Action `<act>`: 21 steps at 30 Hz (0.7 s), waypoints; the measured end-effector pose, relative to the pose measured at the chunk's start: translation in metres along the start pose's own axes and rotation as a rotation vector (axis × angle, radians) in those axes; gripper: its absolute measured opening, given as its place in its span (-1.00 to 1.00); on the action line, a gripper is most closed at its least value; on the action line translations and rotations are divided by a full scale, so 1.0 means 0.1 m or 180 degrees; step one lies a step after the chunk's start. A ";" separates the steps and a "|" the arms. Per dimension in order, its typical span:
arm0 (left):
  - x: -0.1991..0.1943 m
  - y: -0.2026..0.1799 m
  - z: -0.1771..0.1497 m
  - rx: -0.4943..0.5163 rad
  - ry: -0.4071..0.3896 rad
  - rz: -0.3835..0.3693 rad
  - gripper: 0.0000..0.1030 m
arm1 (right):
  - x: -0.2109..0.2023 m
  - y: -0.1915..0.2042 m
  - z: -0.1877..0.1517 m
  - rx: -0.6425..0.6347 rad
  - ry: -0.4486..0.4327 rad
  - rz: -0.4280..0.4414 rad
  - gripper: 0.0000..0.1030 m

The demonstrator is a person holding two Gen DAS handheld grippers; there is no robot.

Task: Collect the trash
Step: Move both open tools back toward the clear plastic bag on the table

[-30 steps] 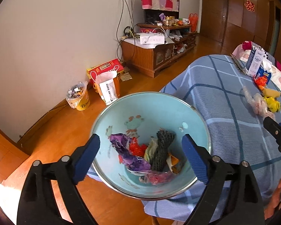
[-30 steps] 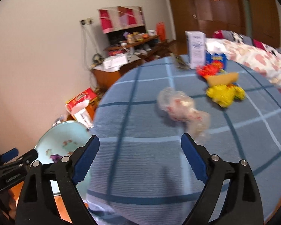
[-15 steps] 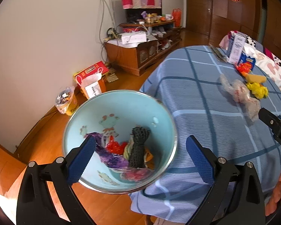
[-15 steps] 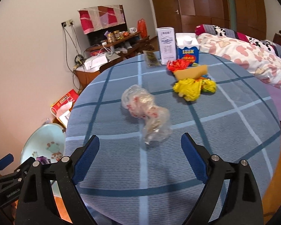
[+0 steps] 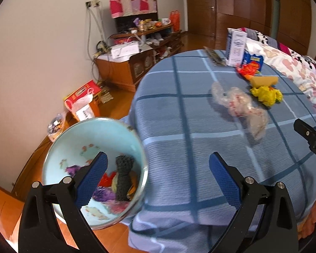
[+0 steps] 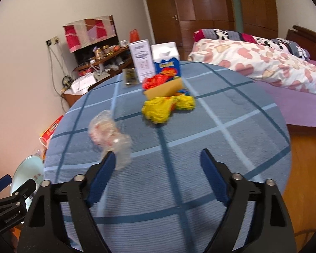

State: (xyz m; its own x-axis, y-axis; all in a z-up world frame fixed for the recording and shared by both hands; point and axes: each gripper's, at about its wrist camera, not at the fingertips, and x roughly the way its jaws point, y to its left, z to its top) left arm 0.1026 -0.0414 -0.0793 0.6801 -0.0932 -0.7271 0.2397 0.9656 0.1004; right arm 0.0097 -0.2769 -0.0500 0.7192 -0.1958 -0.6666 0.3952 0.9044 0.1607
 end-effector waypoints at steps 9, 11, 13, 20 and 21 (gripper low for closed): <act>0.08 -0.40 0.15 0.0150 -0.0079 -0.0182 0.83 | 0.07 -0.27 0.01 0.0088 0.0048 -0.0063 0.14; 0.11 -0.48 0.19 0.0152 -0.0069 -0.0237 0.83 | 0.09 -0.31 0.02 0.0101 0.0052 -0.0070 0.14; 0.15 -0.55 0.24 0.0144 -0.0060 -0.0272 0.83 | 0.11 -0.37 0.04 0.0122 0.0052 -0.0103 0.14; 0.28 -0.86 0.42 0.0174 -0.0072 -0.0365 0.82 | 0.12 -0.54 0.08 0.0190 0.0042 -0.0157 0.14; 0.30 -0.90 0.44 0.0176 -0.0071 -0.0377 0.82 | 0.13 -0.56 0.09 0.0192 0.0040 -0.0164 0.14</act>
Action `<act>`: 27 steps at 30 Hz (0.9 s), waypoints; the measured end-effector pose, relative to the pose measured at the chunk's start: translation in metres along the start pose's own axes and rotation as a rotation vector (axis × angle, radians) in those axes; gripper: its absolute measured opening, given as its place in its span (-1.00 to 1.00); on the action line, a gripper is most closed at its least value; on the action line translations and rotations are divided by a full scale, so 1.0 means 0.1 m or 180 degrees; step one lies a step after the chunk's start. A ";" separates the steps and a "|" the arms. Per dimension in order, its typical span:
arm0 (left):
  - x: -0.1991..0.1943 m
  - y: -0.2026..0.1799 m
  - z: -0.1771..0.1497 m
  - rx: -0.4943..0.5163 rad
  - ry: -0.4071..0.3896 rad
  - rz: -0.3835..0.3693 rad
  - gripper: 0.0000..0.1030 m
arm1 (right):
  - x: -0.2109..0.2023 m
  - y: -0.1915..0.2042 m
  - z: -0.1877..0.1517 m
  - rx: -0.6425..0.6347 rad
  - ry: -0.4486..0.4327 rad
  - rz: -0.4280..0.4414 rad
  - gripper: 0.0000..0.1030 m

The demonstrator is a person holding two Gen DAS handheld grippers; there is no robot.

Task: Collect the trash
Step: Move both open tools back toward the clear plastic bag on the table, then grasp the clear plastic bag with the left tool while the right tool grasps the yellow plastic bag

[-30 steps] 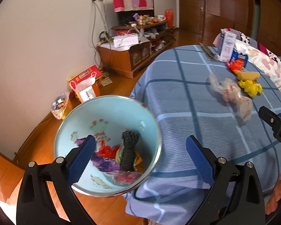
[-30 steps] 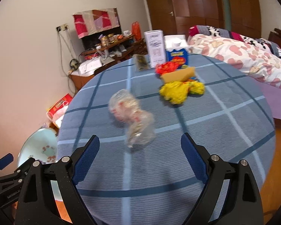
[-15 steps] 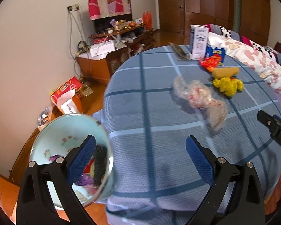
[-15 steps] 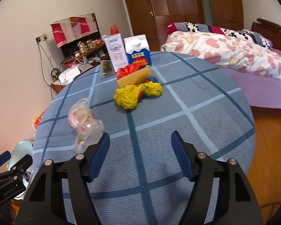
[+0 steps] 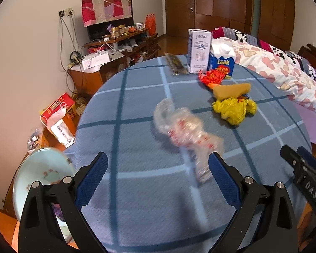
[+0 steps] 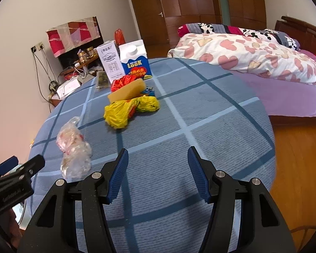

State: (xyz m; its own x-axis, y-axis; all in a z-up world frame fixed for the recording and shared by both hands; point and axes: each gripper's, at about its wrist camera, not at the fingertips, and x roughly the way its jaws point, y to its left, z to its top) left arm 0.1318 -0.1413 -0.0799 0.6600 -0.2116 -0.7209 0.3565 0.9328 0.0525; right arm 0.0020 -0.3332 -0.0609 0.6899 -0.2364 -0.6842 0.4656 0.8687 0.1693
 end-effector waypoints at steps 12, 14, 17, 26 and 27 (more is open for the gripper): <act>0.43 -0.45 0.17 0.0117 0.0158 -0.0055 0.56 | 0.11 -0.24 0.08 0.0125 0.0042 -0.0012 0.13; 0.50 -0.48 0.17 0.0132 0.0195 -0.0063 0.45 | 0.13 -0.27 0.10 0.0155 0.0033 -0.0007 0.12; 0.59 -0.51 0.17 0.0139 0.0249 -0.0082 0.38 | 0.19 -0.28 0.15 0.0175 0.0051 0.0012 0.12; 0.69 -0.41 0.18 0.0057 0.0282 -0.0362 -0.13 | 0.49 -0.04 0.35 0.0239 0.0150 0.0290 0.13; 0.69 -0.39 0.19 0.0037 0.0286 -0.0380 -0.15 | 0.55 0.01 0.38 0.0256 0.0184 0.0345 0.13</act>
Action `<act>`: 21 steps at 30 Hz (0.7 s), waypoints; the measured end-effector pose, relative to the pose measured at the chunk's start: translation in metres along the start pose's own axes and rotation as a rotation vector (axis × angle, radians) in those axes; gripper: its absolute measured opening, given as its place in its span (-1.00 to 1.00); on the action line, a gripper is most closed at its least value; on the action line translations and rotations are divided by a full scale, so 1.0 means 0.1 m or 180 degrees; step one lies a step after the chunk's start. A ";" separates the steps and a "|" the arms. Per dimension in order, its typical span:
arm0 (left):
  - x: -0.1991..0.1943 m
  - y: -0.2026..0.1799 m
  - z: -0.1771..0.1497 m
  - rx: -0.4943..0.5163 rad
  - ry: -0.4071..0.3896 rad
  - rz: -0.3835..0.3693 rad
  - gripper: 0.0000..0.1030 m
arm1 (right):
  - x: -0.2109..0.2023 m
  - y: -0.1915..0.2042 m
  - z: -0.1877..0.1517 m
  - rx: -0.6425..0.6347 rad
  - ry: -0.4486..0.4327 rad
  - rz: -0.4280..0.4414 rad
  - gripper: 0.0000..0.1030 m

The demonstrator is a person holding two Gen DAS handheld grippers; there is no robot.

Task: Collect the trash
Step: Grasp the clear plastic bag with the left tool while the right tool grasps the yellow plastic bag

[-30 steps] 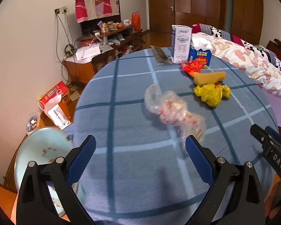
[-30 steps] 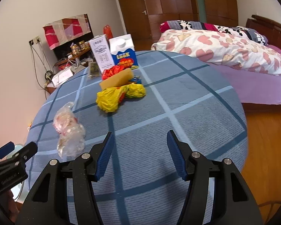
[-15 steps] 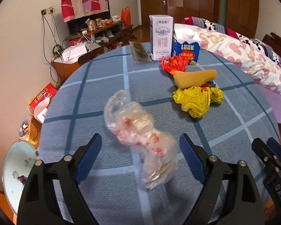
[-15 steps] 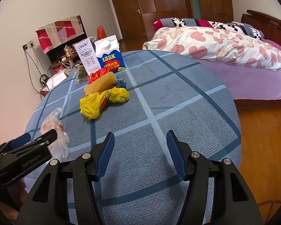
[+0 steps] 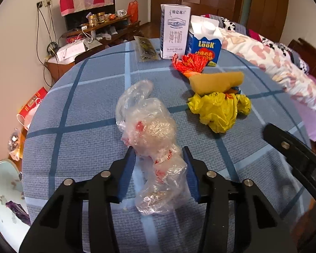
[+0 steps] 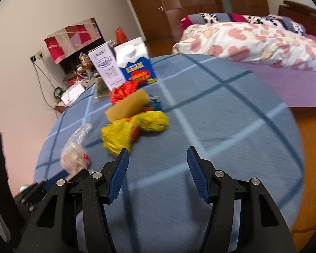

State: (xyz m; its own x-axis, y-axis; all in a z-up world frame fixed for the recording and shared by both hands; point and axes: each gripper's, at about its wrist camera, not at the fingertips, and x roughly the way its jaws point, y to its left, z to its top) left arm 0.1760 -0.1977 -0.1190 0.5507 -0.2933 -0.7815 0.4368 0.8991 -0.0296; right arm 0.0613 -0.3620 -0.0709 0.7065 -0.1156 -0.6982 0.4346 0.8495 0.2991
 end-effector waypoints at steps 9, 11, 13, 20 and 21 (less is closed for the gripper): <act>-0.25 0.26 -0.03 -0.0134 -0.0114 -0.0001 -0.16 | 0.48 0.19 0.20 0.0523 0.0233 0.0273 0.13; -0.28 0.30 -0.05 -0.0153 -0.0104 -0.0007 -0.16 | 0.57 0.20 0.21 0.0642 0.0300 0.0373 -0.15; -0.31 0.35 -0.07 -0.0180 -0.0098 0.0005 -0.16 | 0.61 0.22 0.20 0.0690 0.0360 0.0506 -0.56; -0.39 0.41 -0.13 -0.0237 -0.0100 -0.0014 -0.15 | 0.28 0.17 0.05 0.0485 0.0262 0.0564 -0.86; -0.41 0.40 -0.14 -0.0228 -0.0107 -0.0025 -0.15 | 0.21 0.17 0.02 0.0443 0.0234 0.0545 -0.86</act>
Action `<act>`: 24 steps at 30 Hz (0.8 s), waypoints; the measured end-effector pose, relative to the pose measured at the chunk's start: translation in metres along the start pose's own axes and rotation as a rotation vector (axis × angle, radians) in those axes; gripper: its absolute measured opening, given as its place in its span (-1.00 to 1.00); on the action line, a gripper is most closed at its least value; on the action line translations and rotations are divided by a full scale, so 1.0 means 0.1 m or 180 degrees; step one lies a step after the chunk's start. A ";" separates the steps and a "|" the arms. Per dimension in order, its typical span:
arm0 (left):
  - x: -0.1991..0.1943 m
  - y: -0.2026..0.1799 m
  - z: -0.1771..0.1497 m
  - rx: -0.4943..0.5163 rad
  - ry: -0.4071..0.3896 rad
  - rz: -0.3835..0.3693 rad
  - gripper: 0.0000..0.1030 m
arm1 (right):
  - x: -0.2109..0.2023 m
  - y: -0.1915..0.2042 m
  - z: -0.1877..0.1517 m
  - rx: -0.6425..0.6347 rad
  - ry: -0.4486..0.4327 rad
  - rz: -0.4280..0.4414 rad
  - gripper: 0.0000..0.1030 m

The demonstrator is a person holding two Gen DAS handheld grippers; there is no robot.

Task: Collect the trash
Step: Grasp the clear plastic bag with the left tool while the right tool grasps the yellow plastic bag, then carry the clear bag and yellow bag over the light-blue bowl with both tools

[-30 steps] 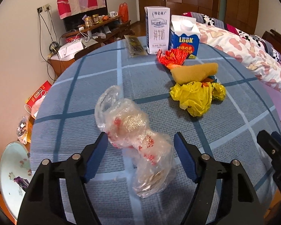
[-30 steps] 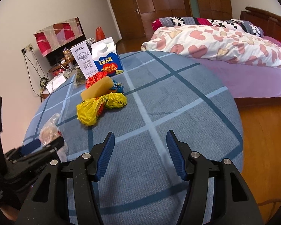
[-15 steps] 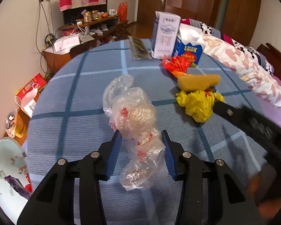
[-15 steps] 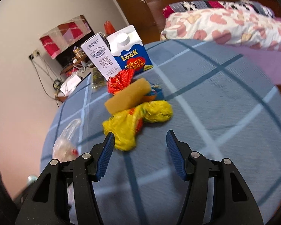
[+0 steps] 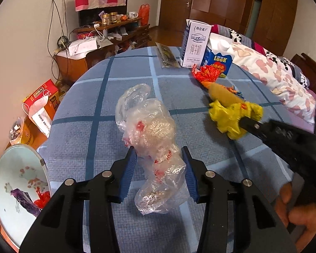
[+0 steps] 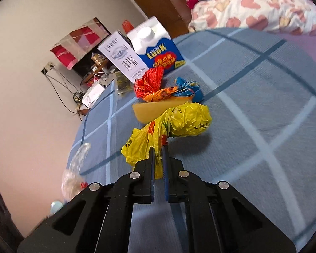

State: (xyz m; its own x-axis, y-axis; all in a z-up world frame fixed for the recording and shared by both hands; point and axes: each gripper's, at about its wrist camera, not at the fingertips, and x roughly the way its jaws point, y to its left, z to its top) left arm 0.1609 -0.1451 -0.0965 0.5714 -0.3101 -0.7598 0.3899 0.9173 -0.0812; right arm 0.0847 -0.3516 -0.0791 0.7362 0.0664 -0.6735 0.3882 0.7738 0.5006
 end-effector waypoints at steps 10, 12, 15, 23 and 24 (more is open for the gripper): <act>-0.22 -0.08 -0.17 0.0135 -0.0024 -0.0034 -0.15 | -0.47 0.02 -0.34 -0.0426 -0.0093 -0.0228 -0.86; -0.27 -0.10 -0.20 0.0167 -0.0034 -0.0021 -0.16 | -0.52 0.04 -0.37 -0.0488 -0.0112 -0.0258 -0.86; -0.34 -0.12 -0.23 0.0207 -0.0063 -0.0025 -0.15 | -0.59 0.09 -0.42 -0.0630 -0.0156 -0.0312 -0.86; -0.53 -0.17 -0.33 0.0274 -0.0127 -0.0069 -0.15 | -0.77 0.12 -0.56 -0.0739 -0.0162 -0.0302 -0.85; -0.55 -0.17 -0.34 0.0276 -0.0137 -0.0068 -0.15 | -0.80 0.13 -0.59 -0.0754 -0.0160 -0.0300 -0.86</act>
State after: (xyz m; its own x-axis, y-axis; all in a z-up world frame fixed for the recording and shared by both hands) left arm 0.0981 -0.1356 -0.0749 0.5920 -0.3415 -0.7300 0.4622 0.8859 -0.0396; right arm -0.0016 -0.3103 -0.0509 0.7319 -0.0398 -0.6802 0.3200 0.9014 0.2916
